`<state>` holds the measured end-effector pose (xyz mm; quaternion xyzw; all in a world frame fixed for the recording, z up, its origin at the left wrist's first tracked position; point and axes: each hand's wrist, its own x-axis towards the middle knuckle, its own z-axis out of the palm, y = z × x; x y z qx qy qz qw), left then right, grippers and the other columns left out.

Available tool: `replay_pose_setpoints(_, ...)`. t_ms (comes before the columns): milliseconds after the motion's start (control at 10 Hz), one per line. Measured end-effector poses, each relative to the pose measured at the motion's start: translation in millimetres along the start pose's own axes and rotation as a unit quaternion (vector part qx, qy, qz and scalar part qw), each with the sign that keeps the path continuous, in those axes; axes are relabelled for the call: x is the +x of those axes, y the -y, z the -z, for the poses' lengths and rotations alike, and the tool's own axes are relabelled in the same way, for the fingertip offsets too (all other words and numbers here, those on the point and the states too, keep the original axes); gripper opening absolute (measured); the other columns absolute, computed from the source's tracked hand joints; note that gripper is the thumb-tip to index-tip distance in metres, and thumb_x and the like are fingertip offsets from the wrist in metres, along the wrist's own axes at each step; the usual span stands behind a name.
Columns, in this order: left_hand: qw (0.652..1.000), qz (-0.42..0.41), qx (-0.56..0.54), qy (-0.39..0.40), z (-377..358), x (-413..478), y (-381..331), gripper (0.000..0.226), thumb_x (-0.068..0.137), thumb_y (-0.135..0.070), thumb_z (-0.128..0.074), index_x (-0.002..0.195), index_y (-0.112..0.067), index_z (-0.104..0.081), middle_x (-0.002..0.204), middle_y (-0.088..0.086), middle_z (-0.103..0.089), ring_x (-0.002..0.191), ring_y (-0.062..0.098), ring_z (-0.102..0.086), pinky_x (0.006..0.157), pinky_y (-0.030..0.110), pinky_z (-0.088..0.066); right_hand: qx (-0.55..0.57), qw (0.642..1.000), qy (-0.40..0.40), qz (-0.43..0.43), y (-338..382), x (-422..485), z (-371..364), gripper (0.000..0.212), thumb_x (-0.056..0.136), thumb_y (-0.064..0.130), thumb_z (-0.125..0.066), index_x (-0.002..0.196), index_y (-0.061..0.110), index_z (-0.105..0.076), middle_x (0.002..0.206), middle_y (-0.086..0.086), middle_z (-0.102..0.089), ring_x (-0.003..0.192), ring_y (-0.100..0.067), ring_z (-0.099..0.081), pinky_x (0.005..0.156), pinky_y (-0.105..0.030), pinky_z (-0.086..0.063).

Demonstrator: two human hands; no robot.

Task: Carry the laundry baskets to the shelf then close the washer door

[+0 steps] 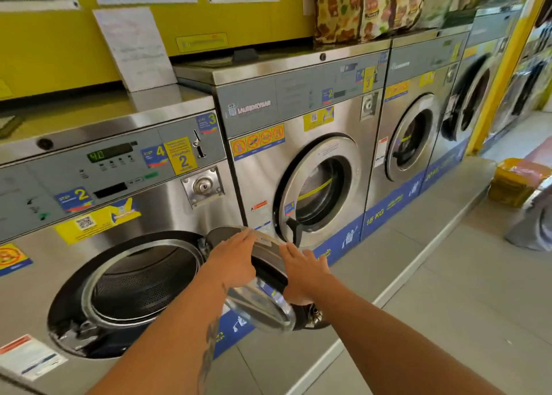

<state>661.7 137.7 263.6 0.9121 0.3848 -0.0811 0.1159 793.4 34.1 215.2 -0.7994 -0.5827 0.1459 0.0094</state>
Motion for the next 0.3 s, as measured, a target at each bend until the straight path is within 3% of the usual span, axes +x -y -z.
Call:
replay_pose_setpoints(100, 0.999, 0.031, -0.014, -0.014, 5.7, -27.6, 12.2, 0.077, 0.089, -0.018, -0.05, 0.156, -0.016, -0.011, 0.164, 0.0, -0.004, 0.15, 0.021, -0.011, 0.121, 0.039, -0.016, 0.022, 1.0, -0.008, 0.002, -0.8, -1.0, 6.1, 0.09, 0.077, 0.031, -0.067, 0.15, 0.017, -0.015, 0.152, -0.003, -0.025, 0.137, -0.036, -0.03, 0.106, -0.062, -0.029)
replay_pose_setpoints(300, 0.99, 0.111, -0.057, -0.06, 3.2, -108.4, 40.9, 0.069, 0.093, -0.024, -0.049, 0.154, -0.013, -0.018, 0.163, 0.004, -0.015, 0.148, 0.024, -0.018, 0.119, 0.037, -0.019, 0.019, 0.999, -0.03, 0.029, 38.2, -20.3, 17.5, 0.072, 0.078, 0.03, -0.061, 0.142, 0.013, -0.033, 0.146, -0.006, -0.035, 0.133, -0.035, -0.037, 0.104, -0.054, -0.037)
